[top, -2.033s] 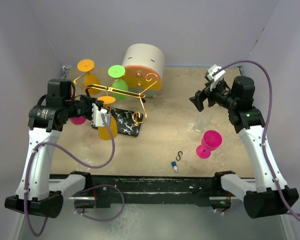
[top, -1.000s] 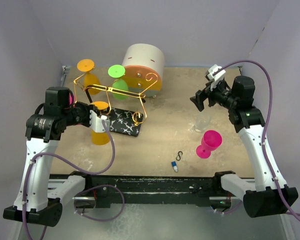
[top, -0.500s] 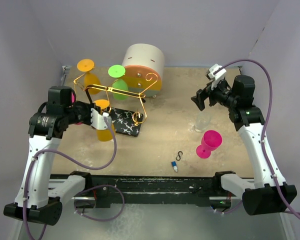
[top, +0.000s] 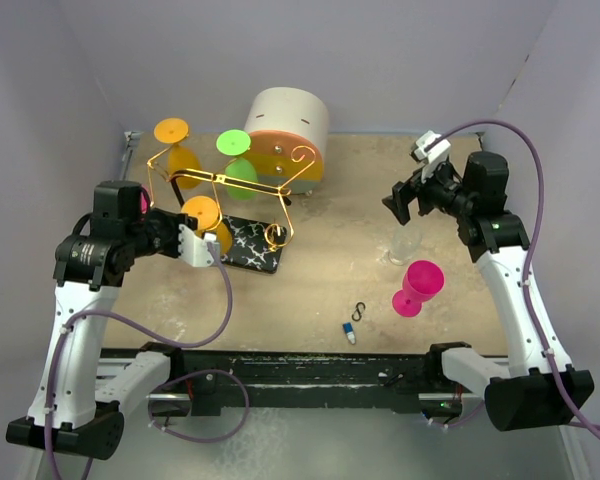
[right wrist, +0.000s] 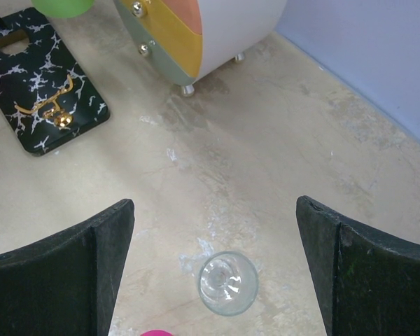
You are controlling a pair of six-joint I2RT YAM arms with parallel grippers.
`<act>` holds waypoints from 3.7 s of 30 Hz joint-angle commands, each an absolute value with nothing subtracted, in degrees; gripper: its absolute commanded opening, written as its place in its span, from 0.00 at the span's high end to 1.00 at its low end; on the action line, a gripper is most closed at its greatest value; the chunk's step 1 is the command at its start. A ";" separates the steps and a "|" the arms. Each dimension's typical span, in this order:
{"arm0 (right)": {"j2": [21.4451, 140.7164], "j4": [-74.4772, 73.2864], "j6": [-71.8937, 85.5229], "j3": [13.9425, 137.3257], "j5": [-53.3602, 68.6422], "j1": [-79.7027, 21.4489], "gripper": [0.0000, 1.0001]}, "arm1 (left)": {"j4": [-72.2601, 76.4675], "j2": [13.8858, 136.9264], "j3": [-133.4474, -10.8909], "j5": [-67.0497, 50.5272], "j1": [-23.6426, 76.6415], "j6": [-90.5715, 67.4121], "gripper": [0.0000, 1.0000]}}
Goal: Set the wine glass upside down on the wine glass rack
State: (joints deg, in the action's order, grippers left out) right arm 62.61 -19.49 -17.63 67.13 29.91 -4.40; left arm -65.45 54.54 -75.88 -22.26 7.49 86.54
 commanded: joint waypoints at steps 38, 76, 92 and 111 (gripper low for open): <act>70.93 -41.44 -21.09 73.82 4.90 -3.98 0.12 | -52.82 59.07 -92.64 -2.35 7.10 30.40 0.03; 92.72 -41.19 -21.93 74.38 14.33 1.23 0.76 | -49.47 58.36 -91.30 -3.78 5.71 25.55 0.01; 88.09 -43.12 -23.79 76.78 14.69 1.23 1.00 | -48.27 57.92 -91.29 -2.24 5.19 22.76 0.01; 79.20 -40.96 -20.04 88.03 18.97 -6.38 1.00 | -44.20 62.14 -96.56 -22.28 4.71 11.73 0.01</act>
